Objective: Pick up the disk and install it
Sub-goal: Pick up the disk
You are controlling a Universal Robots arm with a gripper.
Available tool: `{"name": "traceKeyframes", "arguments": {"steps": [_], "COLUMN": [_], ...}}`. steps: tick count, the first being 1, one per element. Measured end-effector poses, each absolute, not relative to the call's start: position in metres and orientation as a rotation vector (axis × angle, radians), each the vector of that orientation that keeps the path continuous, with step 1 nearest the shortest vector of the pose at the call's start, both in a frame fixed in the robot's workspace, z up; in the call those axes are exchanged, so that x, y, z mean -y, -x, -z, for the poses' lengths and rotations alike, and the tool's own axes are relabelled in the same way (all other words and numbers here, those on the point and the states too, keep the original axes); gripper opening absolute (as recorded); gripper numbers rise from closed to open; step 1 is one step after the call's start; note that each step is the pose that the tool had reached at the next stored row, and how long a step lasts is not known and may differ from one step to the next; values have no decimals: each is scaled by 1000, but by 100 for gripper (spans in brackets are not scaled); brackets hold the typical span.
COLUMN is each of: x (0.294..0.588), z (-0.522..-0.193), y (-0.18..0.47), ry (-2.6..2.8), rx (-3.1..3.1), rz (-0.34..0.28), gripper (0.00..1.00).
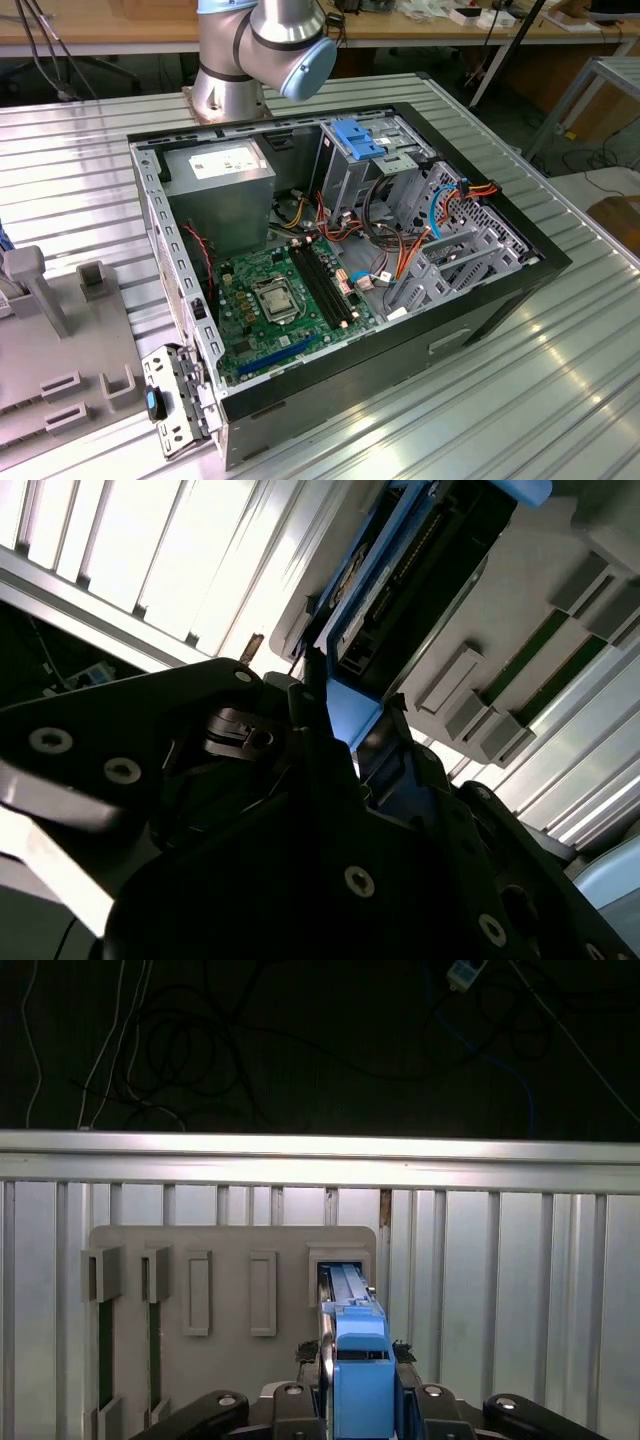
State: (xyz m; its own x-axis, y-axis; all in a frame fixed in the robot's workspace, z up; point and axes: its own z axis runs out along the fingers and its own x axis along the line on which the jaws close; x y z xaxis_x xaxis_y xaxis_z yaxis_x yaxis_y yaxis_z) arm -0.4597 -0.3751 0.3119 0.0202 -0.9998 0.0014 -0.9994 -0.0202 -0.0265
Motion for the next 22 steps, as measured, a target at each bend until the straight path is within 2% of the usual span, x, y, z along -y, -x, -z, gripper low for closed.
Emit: {"name": "traceKeyframes", "arguments": {"steps": [7,22], "x": [375,375], "z": [-317,-352], "y": [460,460], "ry": [2231,2231], "rx": [-2186,-2186], "rz": [30,31], "gripper": [37,37]}}
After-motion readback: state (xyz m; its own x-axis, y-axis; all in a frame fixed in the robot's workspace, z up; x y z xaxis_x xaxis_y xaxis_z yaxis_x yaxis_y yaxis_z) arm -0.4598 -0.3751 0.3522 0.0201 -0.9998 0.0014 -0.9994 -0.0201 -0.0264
